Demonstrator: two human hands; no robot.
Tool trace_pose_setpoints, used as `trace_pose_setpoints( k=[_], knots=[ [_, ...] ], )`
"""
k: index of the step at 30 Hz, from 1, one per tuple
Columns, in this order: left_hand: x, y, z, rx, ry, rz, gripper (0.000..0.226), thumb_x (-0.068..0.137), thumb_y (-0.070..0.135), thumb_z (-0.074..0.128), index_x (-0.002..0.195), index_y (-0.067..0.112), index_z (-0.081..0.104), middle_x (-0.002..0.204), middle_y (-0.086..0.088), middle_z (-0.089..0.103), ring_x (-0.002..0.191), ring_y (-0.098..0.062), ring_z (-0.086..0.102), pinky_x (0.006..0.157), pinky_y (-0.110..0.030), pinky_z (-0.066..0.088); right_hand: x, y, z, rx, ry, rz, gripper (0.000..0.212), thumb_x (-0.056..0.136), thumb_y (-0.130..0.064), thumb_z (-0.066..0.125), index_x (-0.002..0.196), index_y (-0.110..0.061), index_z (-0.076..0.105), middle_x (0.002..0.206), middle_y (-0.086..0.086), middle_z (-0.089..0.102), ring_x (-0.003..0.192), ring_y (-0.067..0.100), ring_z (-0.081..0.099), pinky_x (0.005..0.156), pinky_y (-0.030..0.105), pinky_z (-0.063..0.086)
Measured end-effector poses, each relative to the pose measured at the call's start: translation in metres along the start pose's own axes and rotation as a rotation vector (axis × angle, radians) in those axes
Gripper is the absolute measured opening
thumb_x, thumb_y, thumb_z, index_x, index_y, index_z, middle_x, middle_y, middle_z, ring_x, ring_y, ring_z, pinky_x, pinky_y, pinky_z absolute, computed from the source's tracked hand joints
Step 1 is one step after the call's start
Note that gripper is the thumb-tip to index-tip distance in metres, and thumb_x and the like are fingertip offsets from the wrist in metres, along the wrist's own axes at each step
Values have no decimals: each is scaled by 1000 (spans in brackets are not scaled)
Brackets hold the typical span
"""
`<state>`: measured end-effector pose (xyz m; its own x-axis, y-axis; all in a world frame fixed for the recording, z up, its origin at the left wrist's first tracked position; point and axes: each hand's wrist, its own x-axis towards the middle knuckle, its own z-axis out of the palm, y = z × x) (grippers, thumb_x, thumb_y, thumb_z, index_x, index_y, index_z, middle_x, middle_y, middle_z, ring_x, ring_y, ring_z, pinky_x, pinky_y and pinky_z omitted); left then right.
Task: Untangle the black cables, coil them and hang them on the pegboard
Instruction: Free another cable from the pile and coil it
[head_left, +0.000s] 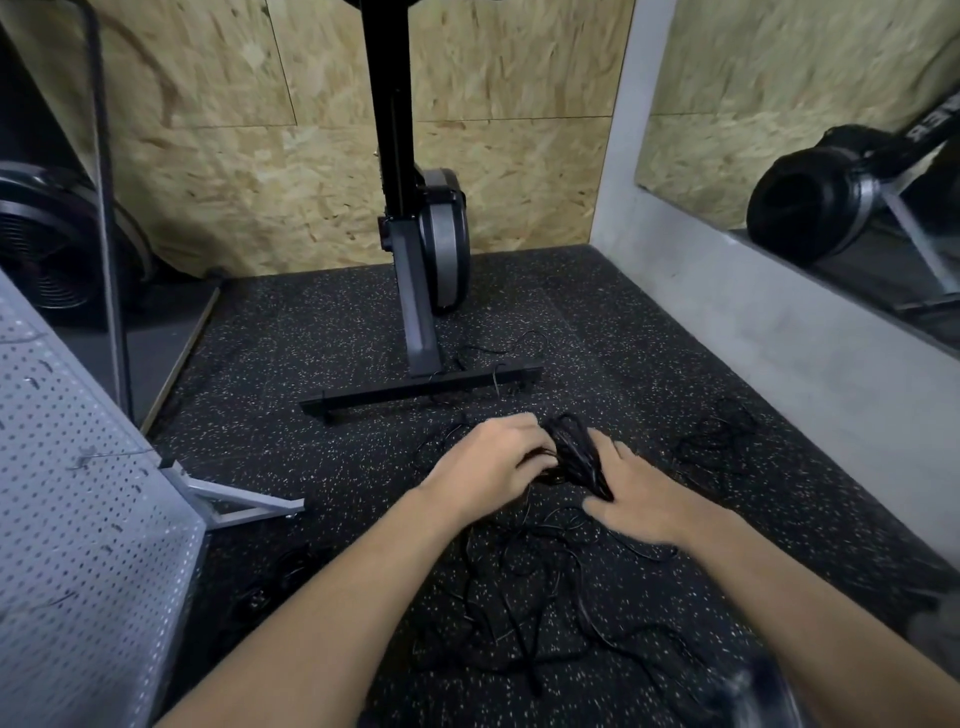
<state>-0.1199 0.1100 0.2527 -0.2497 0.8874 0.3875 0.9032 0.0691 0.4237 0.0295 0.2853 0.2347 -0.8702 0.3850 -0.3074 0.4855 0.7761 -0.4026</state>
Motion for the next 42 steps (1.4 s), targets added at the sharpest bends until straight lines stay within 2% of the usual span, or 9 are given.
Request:
trace_pose_setpoints(
  k=[3, 6, 10, 14, 17, 22, 28, 36, 42],
  knots=[
    [1, 6, -3, -69, 16, 40, 16, 97, 23, 72, 107, 13, 80, 99, 3, 67, 88, -8, 62, 84, -19, 49, -2, -3, 1, -44, -33, -106, 90, 95, -37, 63, 164, -22, 8, 151, 3, 41, 139, 24, 43, 114, 37, 38],
    [4, 19, 1, -138, -56, 57, 15, 93, 24, 77, 103, 13, 81, 96, 4, 66, 85, -7, 61, 81, -17, 47, -5, -9, 6, -147, -47, -203, 63, 94, -31, 64, 151, -21, 38, 138, 1, 49, 130, 20, 45, 109, 33, 40],
    [8, 13, -4, -305, -34, -191, 18, 75, 29, 92, 82, 17, 81, 81, 7, 73, 79, -7, 66, 75, -27, 54, -17, -20, 10, -113, -41, -287, 29, 94, -21, 66, 117, -27, 50, 109, -12, 49, 101, 4, 48, 86, 17, 40],
    [5, -7, -19, -373, -9, -373, 27, 64, 38, 98, 74, 22, 79, 77, 8, 76, 78, -7, 69, 74, -22, 54, -27, -30, 9, 42, 38, -378, 50, 93, -23, 69, 127, -38, 36, 100, -12, 59, 84, 7, 59, 73, 28, 52],
    [5, -18, -25, -417, -33, -404, 28, 62, 42, 98, 74, 27, 78, 79, 8, 76, 81, -12, 70, 81, -34, 56, -30, -36, 6, 72, 73, -429, 64, 94, -19, 70, 132, -40, 23, 96, -10, 60, 76, 7, 57, 66, 26, 47],
    [4, -28, -29, -498, -57, -329, 11, 79, 31, 89, 86, 28, 81, 86, -4, 75, 84, -24, 68, 88, -53, 55, -32, -39, 3, 67, 130, -430, 79, 95, -20, 70, 144, -48, 15, 113, -14, 61, 97, 6, 61, 86, 33, 54],
    [6, -26, -27, -444, -101, -300, 8, 85, 32, 84, 90, 27, 80, 96, 11, 77, 97, -11, 70, 98, -45, 54, -30, -37, 1, 44, 137, -416, 82, 95, -25, 71, 144, -52, 11, 133, -8, 56, 111, 9, 60, 97, 39, 53],
    [8, -25, -35, -290, -202, -310, 9, 87, 39, 83, 86, 30, 80, 77, 10, 75, 78, -6, 69, 78, -30, 55, -32, -34, 0, -56, 159, -420, 84, 96, -27, 70, 144, -56, 8, 133, -2, 50, 115, 16, 59, 99, 35, 52],
    [6, -30, -26, -404, -246, -382, 11, 92, 33, 79, 87, 24, 76, 79, 5, 76, 72, -5, 68, 77, -26, 56, -31, -37, 1, -101, 180, -500, 71, 96, -27, 71, 150, -42, 28, 121, -29, 39, 112, -4, 43, 97, 24, 45]
  ],
)
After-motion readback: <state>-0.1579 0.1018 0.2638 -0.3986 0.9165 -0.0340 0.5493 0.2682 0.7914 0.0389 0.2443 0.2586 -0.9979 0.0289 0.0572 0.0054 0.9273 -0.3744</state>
